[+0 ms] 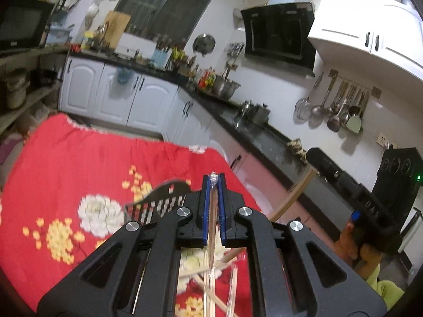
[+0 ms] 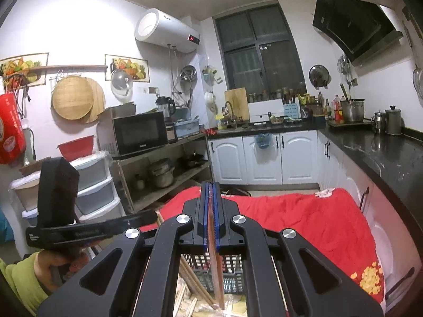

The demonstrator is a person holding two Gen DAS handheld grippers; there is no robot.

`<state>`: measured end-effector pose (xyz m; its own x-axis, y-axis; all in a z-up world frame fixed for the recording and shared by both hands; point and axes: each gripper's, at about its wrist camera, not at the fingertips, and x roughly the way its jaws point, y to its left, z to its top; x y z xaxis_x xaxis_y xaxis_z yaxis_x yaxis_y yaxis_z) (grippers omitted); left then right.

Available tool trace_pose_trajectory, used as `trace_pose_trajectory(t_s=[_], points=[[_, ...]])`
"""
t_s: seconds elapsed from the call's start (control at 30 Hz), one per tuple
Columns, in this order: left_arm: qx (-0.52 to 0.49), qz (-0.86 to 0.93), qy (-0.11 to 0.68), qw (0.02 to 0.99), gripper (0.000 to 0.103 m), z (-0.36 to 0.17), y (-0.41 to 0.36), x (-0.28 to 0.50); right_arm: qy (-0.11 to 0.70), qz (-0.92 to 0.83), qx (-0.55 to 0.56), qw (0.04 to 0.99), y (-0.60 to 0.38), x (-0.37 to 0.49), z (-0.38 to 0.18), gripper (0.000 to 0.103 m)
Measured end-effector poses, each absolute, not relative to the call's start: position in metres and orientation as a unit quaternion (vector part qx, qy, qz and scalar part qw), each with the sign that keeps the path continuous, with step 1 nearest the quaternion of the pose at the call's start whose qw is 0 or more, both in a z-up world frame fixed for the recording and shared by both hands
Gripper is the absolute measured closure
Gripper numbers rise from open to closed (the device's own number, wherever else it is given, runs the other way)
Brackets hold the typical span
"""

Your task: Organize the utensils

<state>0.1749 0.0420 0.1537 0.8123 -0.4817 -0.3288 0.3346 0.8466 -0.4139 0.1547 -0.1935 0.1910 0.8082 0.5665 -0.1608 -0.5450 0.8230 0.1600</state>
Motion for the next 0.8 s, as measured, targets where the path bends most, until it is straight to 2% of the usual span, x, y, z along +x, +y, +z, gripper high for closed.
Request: trace_pose_trajectory(t_s=[0.4,0.8], points=[[-0.15,-0.153,0.153,0.965,0.1,0.192,0.061,0.192,0.055,0.269,0.056,0.96,-0.192,0.19,0.219,0.099],[-0.137,-0.107,0.156,0.972,0.1,0.17,0.077,0.201,0.075,0.245,0.062,0.965,-0.188,0.231,0.198,0.099]])
